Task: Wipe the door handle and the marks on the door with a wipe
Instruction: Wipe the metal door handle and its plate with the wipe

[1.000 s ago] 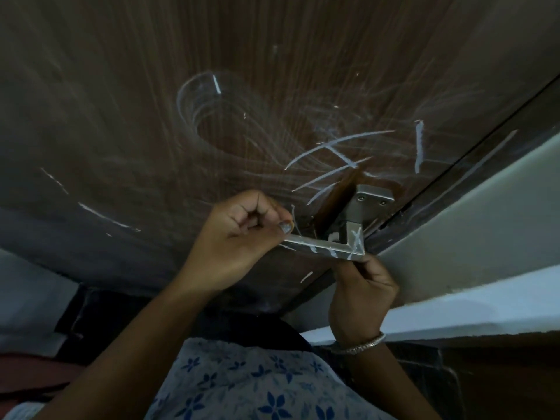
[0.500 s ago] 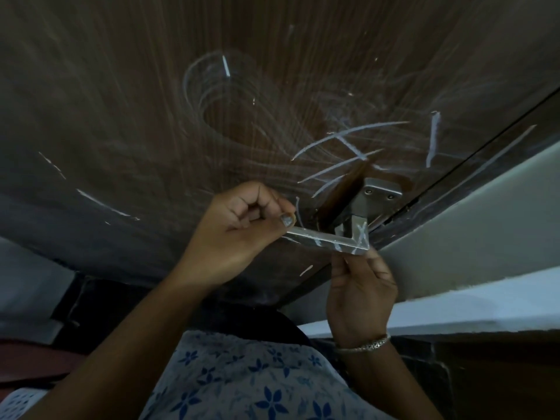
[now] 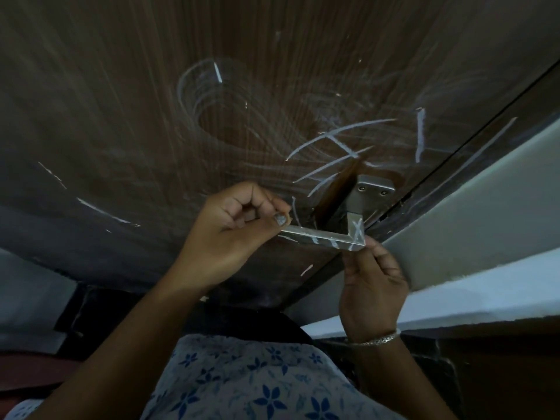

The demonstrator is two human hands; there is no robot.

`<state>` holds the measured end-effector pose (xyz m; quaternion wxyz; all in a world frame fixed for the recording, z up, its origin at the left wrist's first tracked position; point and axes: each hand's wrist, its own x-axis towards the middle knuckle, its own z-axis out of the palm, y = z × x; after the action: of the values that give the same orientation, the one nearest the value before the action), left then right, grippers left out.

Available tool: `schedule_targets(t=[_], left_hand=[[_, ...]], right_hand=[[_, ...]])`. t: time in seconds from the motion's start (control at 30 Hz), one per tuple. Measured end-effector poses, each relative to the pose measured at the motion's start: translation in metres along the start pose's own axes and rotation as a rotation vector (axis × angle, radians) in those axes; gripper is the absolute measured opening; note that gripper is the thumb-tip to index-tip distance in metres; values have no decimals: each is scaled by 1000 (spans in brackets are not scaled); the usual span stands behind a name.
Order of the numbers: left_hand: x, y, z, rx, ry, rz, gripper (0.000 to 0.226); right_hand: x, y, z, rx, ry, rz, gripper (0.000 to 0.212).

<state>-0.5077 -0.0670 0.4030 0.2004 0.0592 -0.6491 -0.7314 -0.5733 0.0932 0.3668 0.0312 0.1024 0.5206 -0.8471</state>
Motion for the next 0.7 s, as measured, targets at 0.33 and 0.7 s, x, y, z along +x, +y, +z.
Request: schedule_targets(t=[0.33, 0.7], left_hand=[[1, 2, -1, 14, -18, 0, 8], [0, 5, -2, 36, -38, 14, 7]], right_hand=[[-2, 8, 6, -6, 37, -10, 25], [-11, 22, 24, 58, 48, 212, 26]])
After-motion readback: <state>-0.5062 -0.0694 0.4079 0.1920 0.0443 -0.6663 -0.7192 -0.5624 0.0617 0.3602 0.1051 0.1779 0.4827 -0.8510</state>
